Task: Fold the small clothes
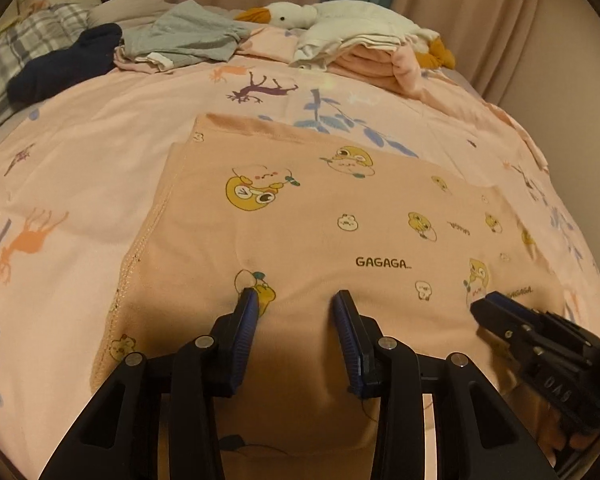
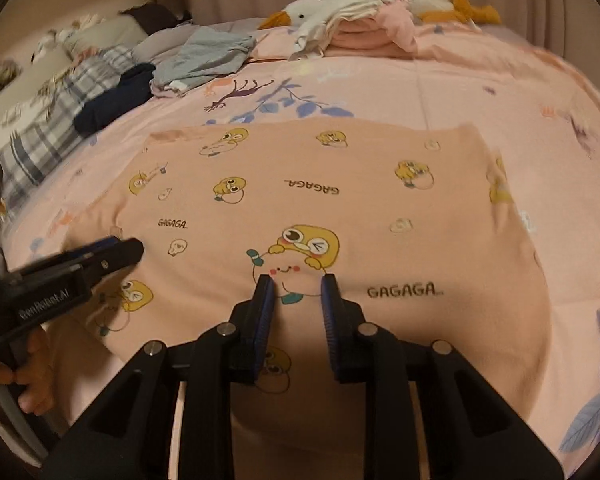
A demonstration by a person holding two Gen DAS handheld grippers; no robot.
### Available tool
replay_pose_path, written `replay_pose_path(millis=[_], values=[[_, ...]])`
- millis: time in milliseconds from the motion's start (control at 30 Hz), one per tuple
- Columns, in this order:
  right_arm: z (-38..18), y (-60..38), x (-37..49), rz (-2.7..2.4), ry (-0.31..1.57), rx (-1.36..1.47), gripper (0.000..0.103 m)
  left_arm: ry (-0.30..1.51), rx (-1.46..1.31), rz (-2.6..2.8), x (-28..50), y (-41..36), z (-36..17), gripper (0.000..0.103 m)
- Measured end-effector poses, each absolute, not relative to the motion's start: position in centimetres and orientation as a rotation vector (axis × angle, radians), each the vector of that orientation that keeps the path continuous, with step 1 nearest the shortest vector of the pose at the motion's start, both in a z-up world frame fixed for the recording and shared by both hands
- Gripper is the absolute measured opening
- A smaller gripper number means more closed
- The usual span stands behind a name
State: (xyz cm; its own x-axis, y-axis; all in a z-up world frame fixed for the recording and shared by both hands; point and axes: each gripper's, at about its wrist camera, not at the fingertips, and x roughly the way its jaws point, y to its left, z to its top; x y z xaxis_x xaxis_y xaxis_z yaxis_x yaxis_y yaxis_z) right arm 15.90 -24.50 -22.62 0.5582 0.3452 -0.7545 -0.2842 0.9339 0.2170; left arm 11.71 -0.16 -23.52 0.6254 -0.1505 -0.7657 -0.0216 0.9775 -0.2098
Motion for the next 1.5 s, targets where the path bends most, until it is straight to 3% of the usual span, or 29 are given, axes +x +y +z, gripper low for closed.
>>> replay_pose_path(millis=[100, 233, 400, 567, 800, 967, 1167, 1333, 1500], values=[[-23.3, -26.9, 16.1, 0.421, 0.910, 0.175, 0.021, 0.906, -0.220, -0.091, 11.8, 0.5, -23.6, 0.038], [-23.6, -28.1, 15.6, 0.417, 0.941, 0.235, 0.000, 0.874, -0.136, -0.128, 10.3, 0.3, -23.9, 0.038], [-24.7, -31.8, 14.7, 0.465, 0.985, 0.432, 0.000, 0.805, -0.084, -0.131, 7.3, 1.2, -24.4, 0.038], [-24.0, -32.7, 12.7, 0.433, 0.970, 0.373, 0.000, 0.781, -0.114, -0.132, 5.9, 2.9, -24.1, 0.036], [-21.2, -33.0, 12.5, 0.398, 0.913, 0.373, 0.008, 0.903, -0.145, -0.195, 4.4, -0.2, -21.3, 0.036], [-20.3, -31.2, 13.1, 0.417, 0.914, 0.329, 0.013, 1.056, -0.467, -0.461, 5.0, -0.9, -23.2, 0.036], [-21.0, -29.0, 14.0, 0.431, 0.959, 0.267, 0.017, 0.971, -0.777, -0.436, 6.7, 3.6, -25.6, 0.035], [-21.8, -28.2, 14.3, 0.419, 1.001, 0.232, 0.021, 0.879, -0.744, -0.346, 6.4, 4.6, -24.7, 0.040], [-21.5, -27.6, 14.3, 0.417, 1.006, 0.232, 0.021, 0.850, -0.896, -0.324, 7.7, 6.4, -25.9, 0.044]])
